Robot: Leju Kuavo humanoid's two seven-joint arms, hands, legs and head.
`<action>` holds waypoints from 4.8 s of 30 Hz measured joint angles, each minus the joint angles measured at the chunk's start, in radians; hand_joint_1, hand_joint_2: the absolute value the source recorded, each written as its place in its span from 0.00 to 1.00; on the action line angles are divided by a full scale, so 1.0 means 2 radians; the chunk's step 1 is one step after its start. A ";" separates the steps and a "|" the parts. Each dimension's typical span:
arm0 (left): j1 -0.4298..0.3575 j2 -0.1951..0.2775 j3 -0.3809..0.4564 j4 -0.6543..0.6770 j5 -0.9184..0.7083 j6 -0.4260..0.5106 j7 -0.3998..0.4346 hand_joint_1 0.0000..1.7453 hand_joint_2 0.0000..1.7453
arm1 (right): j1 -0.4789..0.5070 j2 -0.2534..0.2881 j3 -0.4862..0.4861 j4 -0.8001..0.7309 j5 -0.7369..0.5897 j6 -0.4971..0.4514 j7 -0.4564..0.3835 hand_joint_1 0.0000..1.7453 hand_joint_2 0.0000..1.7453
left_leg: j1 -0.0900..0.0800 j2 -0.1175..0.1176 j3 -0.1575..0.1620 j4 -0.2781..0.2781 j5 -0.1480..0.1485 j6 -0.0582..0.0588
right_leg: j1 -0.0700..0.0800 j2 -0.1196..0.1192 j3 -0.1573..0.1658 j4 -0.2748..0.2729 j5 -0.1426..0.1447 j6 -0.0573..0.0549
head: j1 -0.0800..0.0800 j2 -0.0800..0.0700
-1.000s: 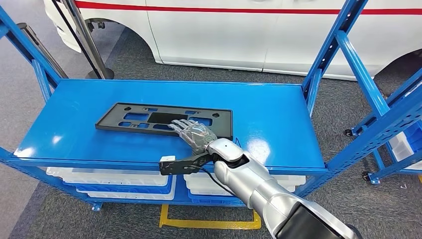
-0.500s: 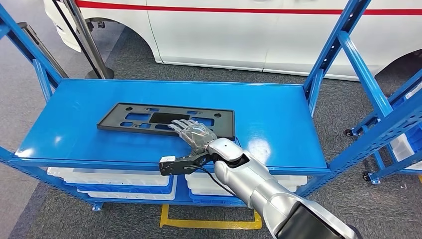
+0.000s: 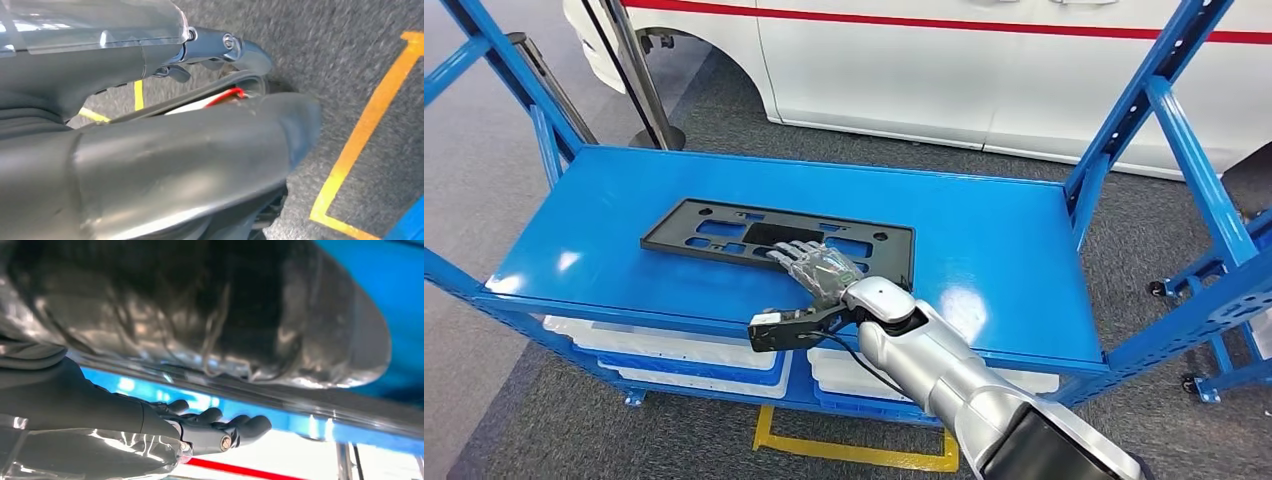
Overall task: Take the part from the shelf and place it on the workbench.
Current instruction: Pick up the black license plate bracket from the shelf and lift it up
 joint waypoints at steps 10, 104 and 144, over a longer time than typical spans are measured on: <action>0.001 0.000 0.000 0.000 0.000 0.001 0.000 0.00 0.00 | 0.000 0.002 0.001 0.001 0.000 0.002 0.000 0.00 0.00 | 0.000 0.047 -0.045 0.095 -0.028 -0.013 | 0.004 -0.062 0.014 -0.007 -0.005 -0.017 | -0.001 0.000; 0.001 -0.005 0.002 0.000 0.023 0.003 -0.002 0.00 1.00 | -0.008 -0.049 -0.026 0.052 0.101 -0.072 0.169 1.00 1.00 | -0.011 0.072 0.008 0.001 -0.002 0.007 | 0.010 -0.081 0.026 -0.010 -0.012 -0.006 | 0.000 0.000; 0.003 -0.004 0.009 0.001 0.034 0.035 -0.016 0.00 1.00 | 0.072 -0.113 -0.078 -0.214 0.153 -0.200 0.115 1.00 1.00 | -0.006 0.068 0.009 -0.018 0.012 0.023 | 0.005 -0.054 0.012 0.020 -0.039 0.006 | 0.000 0.000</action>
